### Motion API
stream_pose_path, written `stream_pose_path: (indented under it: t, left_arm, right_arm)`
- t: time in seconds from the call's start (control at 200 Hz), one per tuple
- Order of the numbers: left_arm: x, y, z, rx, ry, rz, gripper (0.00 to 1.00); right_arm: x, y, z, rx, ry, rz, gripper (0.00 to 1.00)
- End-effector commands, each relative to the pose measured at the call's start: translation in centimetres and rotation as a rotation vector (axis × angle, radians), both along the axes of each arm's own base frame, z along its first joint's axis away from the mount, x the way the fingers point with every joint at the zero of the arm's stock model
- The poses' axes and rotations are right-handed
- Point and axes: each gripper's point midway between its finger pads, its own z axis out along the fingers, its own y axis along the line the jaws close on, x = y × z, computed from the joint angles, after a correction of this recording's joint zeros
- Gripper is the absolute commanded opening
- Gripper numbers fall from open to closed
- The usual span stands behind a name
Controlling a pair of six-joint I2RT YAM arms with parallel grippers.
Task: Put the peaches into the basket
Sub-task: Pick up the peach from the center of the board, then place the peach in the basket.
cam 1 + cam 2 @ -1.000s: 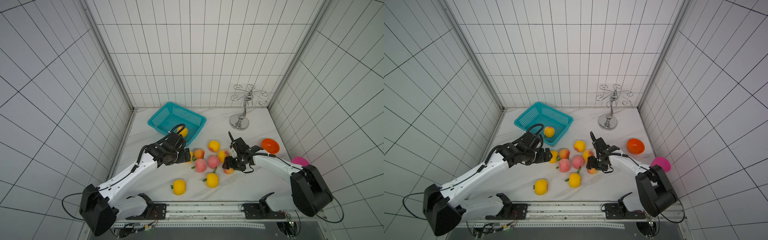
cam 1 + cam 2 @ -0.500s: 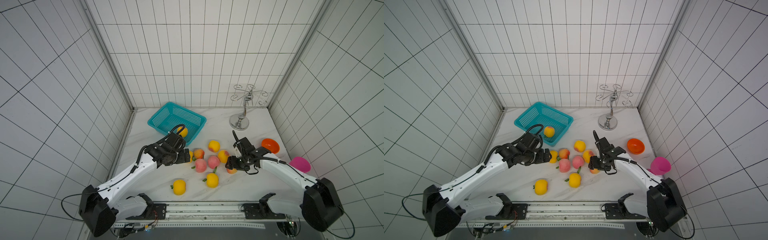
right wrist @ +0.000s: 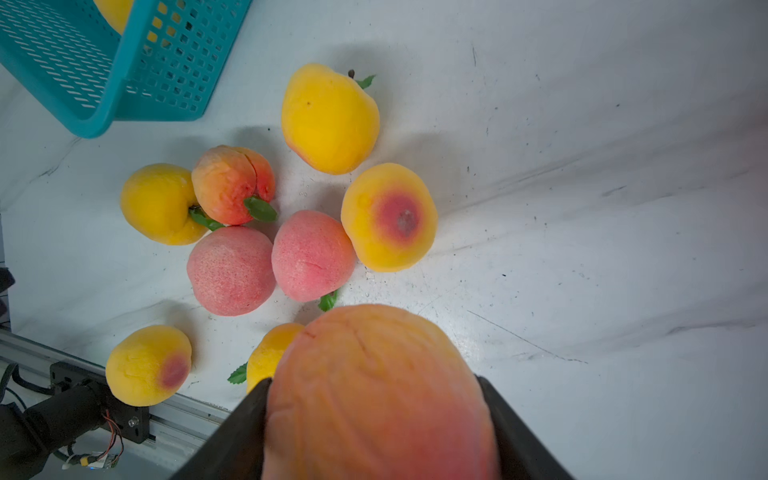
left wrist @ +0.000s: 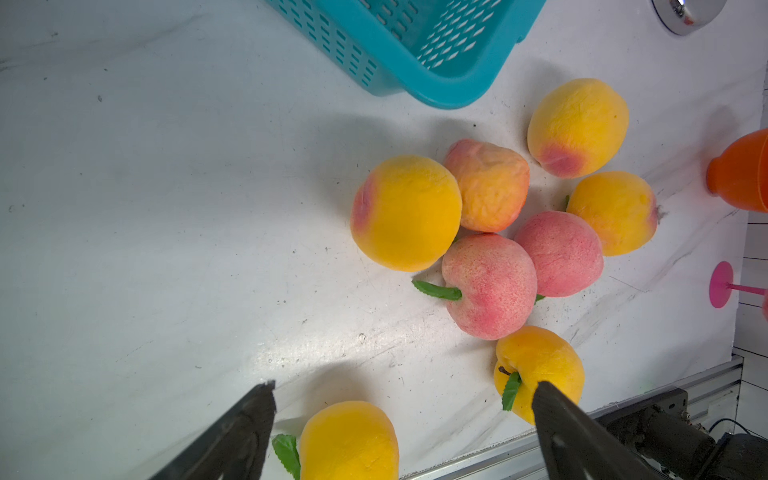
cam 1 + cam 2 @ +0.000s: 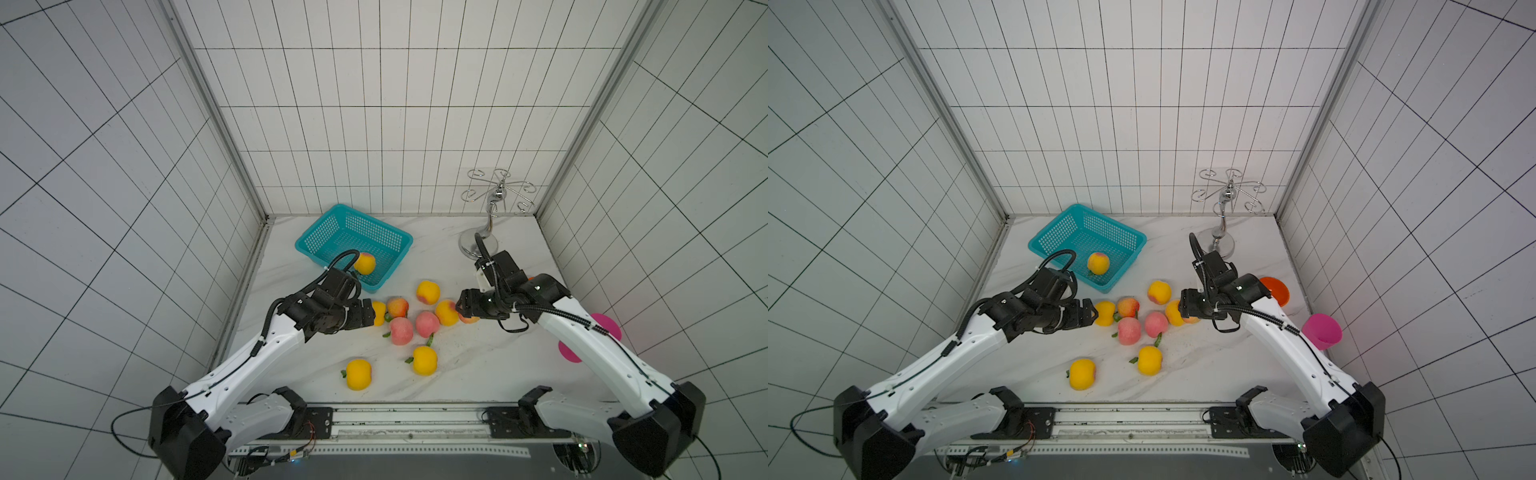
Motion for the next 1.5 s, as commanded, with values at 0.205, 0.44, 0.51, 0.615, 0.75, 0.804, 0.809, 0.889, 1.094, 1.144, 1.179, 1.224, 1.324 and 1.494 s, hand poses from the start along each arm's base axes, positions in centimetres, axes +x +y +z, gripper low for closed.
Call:
stream_pose_path:
  t: [0.205,0.44,0.51,0.615,0.75,0.804,0.809,0.889,1.094,1.144,1.179,1.224,1.324,1.494]
  left_arm:
    - [-0.3,-0.1,0.9,-0.065,-0.066,-0.015,0.95]
    - [-0.4,0.7,2.2,-0.110,-0.153,0.033,0.95]
    - [-0.4,0.9,2.4,-0.128,-0.174,0.047,0.95]
    - [-0.4,1.3,1.9,-0.108,-0.165,0.058,0.95]
    - [-0.4,2.2,1.8,-0.069,-0.163,0.075,0.95]
    - [-0.4,2.6,1.8,-0.054,-0.158,0.085,0.95]
    - [-0.4,2.7,1.8,-0.052,-0.157,0.088,0.95]
    - [-0.5,3.3,1.5,-0.034,-0.141,0.105,0.95]
    - [-0.9,4.1,1.0,-0.016,-0.099,0.144,0.95]
    - [-0.9,4.1,1.0,-0.014,-0.092,0.149,0.95]
    - [-0.9,4.0,1.1,-0.012,-0.088,0.146,0.95]
    - [-0.7,4.1,1.1,-0.008,-0.082,0.150,0.95]
    - [-0.4,4.1,1.3,0.004,-0.075,0.148,0.95]
    - [0.3,4.3,1.7,0.023,-0.075,0.144,0.95]
  right_arm:
    - [1.9,1.1,5.4,-0.053,-0.073,0.001,0.48]
    - [4.7,4.0,6.6,-0.065,-0.091,0.049,0.47]
    - [5.8,5.3,6.9,-0.064,-0.099,0.079,0.47]
    - [7.6,7.5,6.9,-0.057,-0.105,0.127,0.48]
    - [10.2,10.3,6.7,-0.029,-0.117,0.182,0.48]
    - [11.3,11.5,6.6,-0.020,-0.124,0.207,0.48]
    - [11.4,11.6,6.6,-0.019,-0.126,0.209,0.48]
    - [12.9,13.1,6.2,-0.012,-0.130,0.240,0.48]
    - [16.5,17.4,5.6,0.058,-0.159,0.309,0.47]
    - [17.4,18.4,5.4,0.077,-0.173,0.321,0.48]
    - [18.0,19.0,5.2,0.087,-0.183,0.325,0.47]
    - [18.7,19.7,4.8,0.098,-0.192,0.329,0.47]
    - [20.0,21.2,3.8,0.131,-0.203,0.344,0.47]
    - [21.7,23.8,2.3,0.209,-0.230,0.371,0.47]
